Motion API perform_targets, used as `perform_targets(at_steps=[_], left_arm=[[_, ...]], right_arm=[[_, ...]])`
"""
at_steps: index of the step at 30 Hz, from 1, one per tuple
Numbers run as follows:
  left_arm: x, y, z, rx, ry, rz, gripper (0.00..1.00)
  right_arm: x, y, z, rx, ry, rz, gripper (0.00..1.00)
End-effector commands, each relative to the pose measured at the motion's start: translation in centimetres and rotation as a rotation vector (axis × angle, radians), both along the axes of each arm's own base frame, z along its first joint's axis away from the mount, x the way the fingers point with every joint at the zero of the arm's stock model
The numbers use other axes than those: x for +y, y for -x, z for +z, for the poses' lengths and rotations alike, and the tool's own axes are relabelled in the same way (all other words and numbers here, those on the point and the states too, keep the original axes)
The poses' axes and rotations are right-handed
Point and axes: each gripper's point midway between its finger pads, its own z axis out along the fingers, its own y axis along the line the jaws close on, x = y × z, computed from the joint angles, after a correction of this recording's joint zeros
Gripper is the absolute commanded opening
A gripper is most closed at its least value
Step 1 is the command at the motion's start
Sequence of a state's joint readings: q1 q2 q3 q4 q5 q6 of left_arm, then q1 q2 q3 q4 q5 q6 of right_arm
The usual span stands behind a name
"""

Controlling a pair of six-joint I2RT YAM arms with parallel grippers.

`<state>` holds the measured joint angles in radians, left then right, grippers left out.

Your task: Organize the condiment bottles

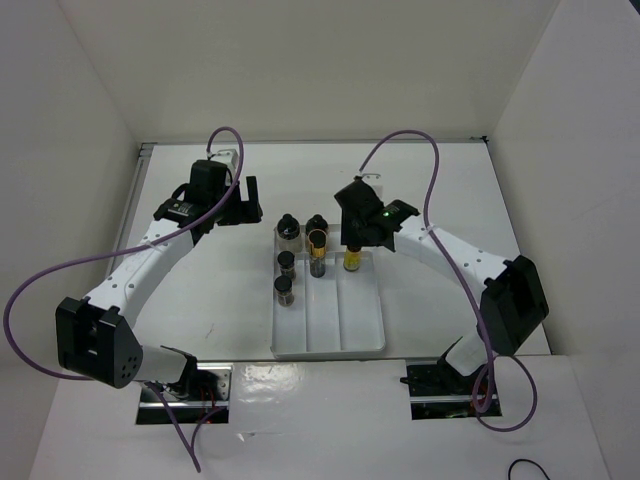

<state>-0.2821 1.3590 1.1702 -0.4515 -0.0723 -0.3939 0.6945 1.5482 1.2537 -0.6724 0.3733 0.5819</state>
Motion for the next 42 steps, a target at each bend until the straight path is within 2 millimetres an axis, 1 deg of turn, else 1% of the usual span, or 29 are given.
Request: perform_targets(at_steps=[1, 2, 5, 6, 10, 12, 14, 15, 16, 17, 18, 20, 21, 22, 23, 24, 25, 26, 27, 28, 29, 30, 31, 32, 33, 34, 36, 38, 42], left_arm=[[0.2, -0.3, 0.5, -0.029, 0.0, -0.005, 0.99], [0.2, -0.3, 0.5, -0.029, 0.0, -0.005, 0.99], [0.1, -0.3, 0.2, -0.02, -0.003, -0.005, 0.99], [0.1, -0.3, 0.2, -0.02, -0.003, -0.005, 0.99], [0.1, -0.3, 0.2, -0.02, -0.003, -0.005, 0.99], [0.1, -0.3, 0.2, -0.02, -0.003, -0.005, 0.99], [-0.1, -0.3, 0.2, -0.017, 0.011, -0.007, 0.99], [-0.1, -0.2, 0.6, -0.027, 0.014, -0.008, 0.99], [-0.1, -0.2, 0.6, -0.027, 0.014, -0.008, 0.99], [-0.1, -0.2, 0.6, -0.027, 0.014, -0.008, 0.99], [-0.1, -0.2, 0.6, -0.027, 0.014, -0.008, 0.99], [-0.1, -0.2, 0.6, -0.027, 0.014, -0.008, 0.99], [-0.1, -0.2, 0.6, -0.027, 0.014, -0.008, 0.99], [0.1, -0.2, 0.6, -0.029, 0.008, 0.0, 0.99], [0.1, -0.2, 0.6, -0.029, 0.008, 0.0, 0.99], [0.1, -0.2, 0.9, -0.037, 0.01, 0.0, 0.99], [0.1, -0.2, 0.9, -0.037, 0.01, 0.0, 0.99], [0.1, -0.2, 0.9, -0.037, 0.01, 0.0, 0.99], [0.1, -0.2, 0.9, -0.037, 0.01, 0.0, 0.99], [0.1, -0.1, 1.3, -0.048, 0.013, 0.0, 0.99], [0.1, -0.1, 1.1, -0.048, 0.013, 0.0, 0.99], [0.2, 0.0, 1.5, -0.058, 0.016, 0.0, 0.99], [0.2, 0.0, 1.5, -0.058, 0.016, 0.0, 0.99], [0.0, 0.1, 1.6, -0.065, 0.024, -0.008, 0.99], [0.1, 0.2, 1.9, -0.076, 0.027, -0.008, 0.99], [0.1, 0.4, 1.5, -0.065, 0.024, -0.008, 0.99], [0.1, 0.3, 2.0, -0.085, 0.03, -0.008, 0.99], [0.1, 0.4, 2.4, -0.095, 0.033, -0.008, 0.99], [0.1, 0.4, 2.4, -0.095, 0.033, -0.008, 0.99]], right_arm=[[0.7, -0.7, 0.4, -0.041, -0.025, -0.017, 0.57], [0.6, -0.5, 0.3, -0.033, -0.018, -0.017, 0.75], [0.3, -0.2, 2.0, -0.057, -0.045, -0.024, 0.94], [0.3, -0.1, 2.4, -0.065, -0.052, -0.024, 0.98], [0.0, 0.2, 6.2, -0.132, -0.11, -0.024, 0.98], [-0.5, 0.8, 8.4, -0.175, -0.148, -0.024, 0.98], [-1.4, 0.8, 11.3, -0.251, -0.17, -0.042, 0.98], [-2.0, 1.1, 13.8, -0.315, -0.2, -0.041, 0.85], [-2.2, 1.3, 15.1, -0.355, -0.216, -0.028, 0.63], [-2.5, 1.5, 16.4, -0.391, -0.234, -0.02, 0.31], [-3.1, 2.0, 19.3, -0.466, -0.292, -0.031, 0.0], [-4.1, 2.4, 22.4, -0.553, -0.356, -0.025, 0.0], [-3.8, 2.9, 23.1, -0.57, -0.39, 0.028, 0.0], [-4.0, 3.4, 25.2, -0.635, -0.448, 0.065, 0.0], [-4.7, 3.3, 26.2, -0.663, -0.471, 0.08, 0.0], [-3.5, 4.1, 26.7, -0.651, -0.523, 0.185, 0.0], [-3.5, 4.2, 26.8, -0.641, -0.539, 0.212, 0.0], [-4.6, 3.6, 26.8, -0.641, -0.541, 0.203, 0.0], [-3.8, 4.3, 26.8, -0.613, -0.585, 0.27, 0.0], [-3.8, 4.1, 26.5, -0.589, -0.605, 0.282, 0.0], [-4.6, 3.3, 26.3, -0.591, -0.609, 0.274, 0.0], [-4.0, 3.9, 25.9, -0.557, -0.649, 0.334, 0.0], [-4.0, 3.8, 26.1, -0.559, -0.678, 0.344, 0.0], [-4.9, 3.4, 26.1, -0.562, -0.694, 0.331, 0.0], [-4.9, 3.1, 25.3, -0.535, -0.714, 0.34, 0.0], [-4.3, 4.0, 25.4, -0.503, -0.77, 0.398, 0.0], [-4.8, 3.4, 24.7, -0.465, -0.809, 0.397, 0.0], [-4.4, 3.7, 24.2, -0.413, -0.844, 0.438, 0.0], [-5.0, 2.3, 22.6, -0.335, -0.84, 0.398, 0.0]])
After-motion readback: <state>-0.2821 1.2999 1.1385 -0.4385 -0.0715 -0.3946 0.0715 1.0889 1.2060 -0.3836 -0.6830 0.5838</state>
